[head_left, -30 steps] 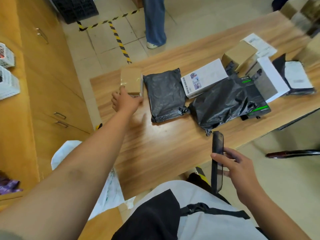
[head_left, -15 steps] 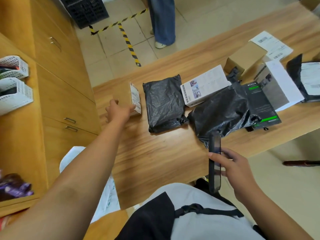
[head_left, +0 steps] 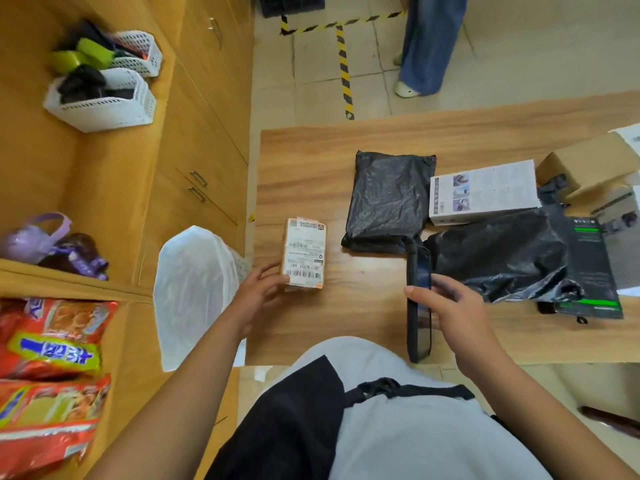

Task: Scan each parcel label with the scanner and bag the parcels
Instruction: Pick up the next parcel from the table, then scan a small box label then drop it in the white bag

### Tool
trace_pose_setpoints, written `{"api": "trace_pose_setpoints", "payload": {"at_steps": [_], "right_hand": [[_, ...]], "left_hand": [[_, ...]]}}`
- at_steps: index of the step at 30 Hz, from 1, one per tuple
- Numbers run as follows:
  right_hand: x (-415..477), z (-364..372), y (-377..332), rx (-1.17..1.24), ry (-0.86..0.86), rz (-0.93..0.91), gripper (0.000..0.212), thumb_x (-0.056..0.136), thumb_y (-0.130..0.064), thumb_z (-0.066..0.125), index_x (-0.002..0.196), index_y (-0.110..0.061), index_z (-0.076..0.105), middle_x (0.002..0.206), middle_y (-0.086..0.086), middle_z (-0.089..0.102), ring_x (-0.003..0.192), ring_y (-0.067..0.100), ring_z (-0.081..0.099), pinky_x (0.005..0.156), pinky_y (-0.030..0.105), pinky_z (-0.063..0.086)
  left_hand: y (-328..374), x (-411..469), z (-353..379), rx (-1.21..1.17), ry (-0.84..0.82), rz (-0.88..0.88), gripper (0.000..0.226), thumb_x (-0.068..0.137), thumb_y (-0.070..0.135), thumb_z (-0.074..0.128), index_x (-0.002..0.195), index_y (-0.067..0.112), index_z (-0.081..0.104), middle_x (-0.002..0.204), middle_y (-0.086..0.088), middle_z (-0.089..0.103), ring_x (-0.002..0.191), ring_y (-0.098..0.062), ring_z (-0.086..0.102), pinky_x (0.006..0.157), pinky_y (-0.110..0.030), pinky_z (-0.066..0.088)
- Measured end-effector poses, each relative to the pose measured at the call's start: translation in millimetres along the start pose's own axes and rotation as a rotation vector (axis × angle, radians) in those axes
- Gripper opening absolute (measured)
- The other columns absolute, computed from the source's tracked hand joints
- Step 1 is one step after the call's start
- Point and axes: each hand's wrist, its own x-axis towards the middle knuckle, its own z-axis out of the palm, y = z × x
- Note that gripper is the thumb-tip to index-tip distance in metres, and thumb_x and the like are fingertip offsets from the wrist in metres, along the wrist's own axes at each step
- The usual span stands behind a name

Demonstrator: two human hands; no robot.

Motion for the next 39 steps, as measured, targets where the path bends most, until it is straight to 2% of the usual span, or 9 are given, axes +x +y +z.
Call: {"api": "trace_pose_setpoints", "payload": {"at_steps": [3,6,12,18,22,27,33,37,39], "right_hand": [[4.5,8.4,-1.9,-0.045,-0.02,0.006,0.076,0.075,-0.037,0.087,0.142,-0.018,0.058,0.123,-0.002,0.063,0.102,0.016,0.063,0.082,0.038,0.054],[1.4,16.3,-7.9,-0.045,-0.048,-0.019,0.073,0.071,-0.038,0.089,0.137,-0.025,0.061,0.108,-0.01,0.063,0.083,0.009,0.069,0.072,0.034,0.055],[-7.2,20.3,-8.1,-0.088,-0.062,-0.028,0.063,0.065,-0.043,0.087,0.122,-0.033,0.063,0.107,-0.009,0.064,0.07,-0.013,0.067,0.061,0.028,0.055],[-15.3,19.9,-3.1,-0.107,-0.043,-0.015,0.085,0.066,-0.043,0.088,0.142,-0.018,0.06,0.123,0.001,0.066,0.078,0.01,0.075,0.076,0.044,0.063],[-22.6,23.2,-3.3,-0.111,-0.037,-0.009,0.088,0.063,-0.045,0.088,0.142,-0.017,0.059,0.127,0.004,0.064,0.102,0.022,0.069,0.092,0.055,0.059],[-26.6,22.6,-3.4,-0.112,-0.006,0.003,0.083,0.069,-0.041,0.088,0.143,-0.017,0.058,0.128,0.005,0.063,0.108,0.024,0.064,0.091,0.054,0.059],[-28.7,18.9,-0.7,-0.093,0.048,0.023,0.077,0.074,-0.036,0.087,0.143,-0.016,0.058,0.13,0.004,0.062,0.113,0.024,0.061,0.096,0.053,0.056],[-34.2,15.9,0.8,-0.109,0.07,0.032,0.077,0.074,-0.036,0.087,0.143,-0.015,0.058,0.13,0.005,0.061,0.116,0.027,0.06,0.098,0.055,0.054],[-35.7,14.1,2.0,-0.145,0.082,0.026,0.075,0.075,-0.037,0.087,0.141,-0.017,0.06,0.128,0.003,0.061,0.111,0.023,0.061,0.088,0.046,0.057]], "left_hand": [[-13.5,-13.7,-7.4,0.012,-0.14,-0.066,0.046,0.083,0.019,0.071,0.127,0.028,0.062,0.121,0.001,0.071,0.113,-0.019,0.067,0.088,-0.032,0.052],[-15.7,-19.7,-16.7,0.033,-0.249,-0.092,0.043,0.079,0.014,0.067,0.121,0.022,0.069,0.126,-0.007,0.068,0.116,-0.023,0.065,0.095,-0.036,0.052],[-19.0,-20.1,-8.5,-0.095,0.048,0.085,0.036,0.092,0.005,0.062,0.125,0.021,0.063,0.135,-0.007,0.055,0.115,-0.026,0.064,0.086,-0.034,0.056],[-30.5,-29.7,8.9,0.007,0.248,0.103,0.051,0.089,0.023,0.071,0.134,0.032,0.05,0.131,0.0,0.052,0.113,-0.017,0.059,0.079,-0.023,0.051],[-38.0,-32.8,16.8,0.109,0.254,-0.031,0.07,0.083,0.044,0.076,0.141,0.03,0.038,0.128,0.003,0.058,0.11,-0.017,0.062,0.09,-0.032,0.049],[-22.6,-26.2,19.2,0.105,0.18,0.011,0.046,0.088,0.031,0.075,0.126,0.033,0.049,0.101,0.009,0.068,0.075,0.001,0.07,0.055,-0.013,0.049],[11.0,-3.8,26.4,0.155,0.058,0.072,0.049,0.089,0.015,0.073,0.134,0.022,0.057,0.117,0.002,0.068,0.099,-0.018,0.07,0.089,-0.038,0.057],[25.5,10.1,39.6,0.267,-0.003,0.154,0.046,0.088,0.008,0.071,0.131,0.022,0.062,0.123,0.001,0.066,0.098,-0.014,0.067,0.079,-0.026,0.054],[28.7,14.9,49.6,0.28,-0.027,0.176,0.043,0.088,0.004,0.071,0.125,0.024,0.064,0.121,0.0,0.067,0.101,-0.018,0.067,0.086,-0.032,0.055]]}}
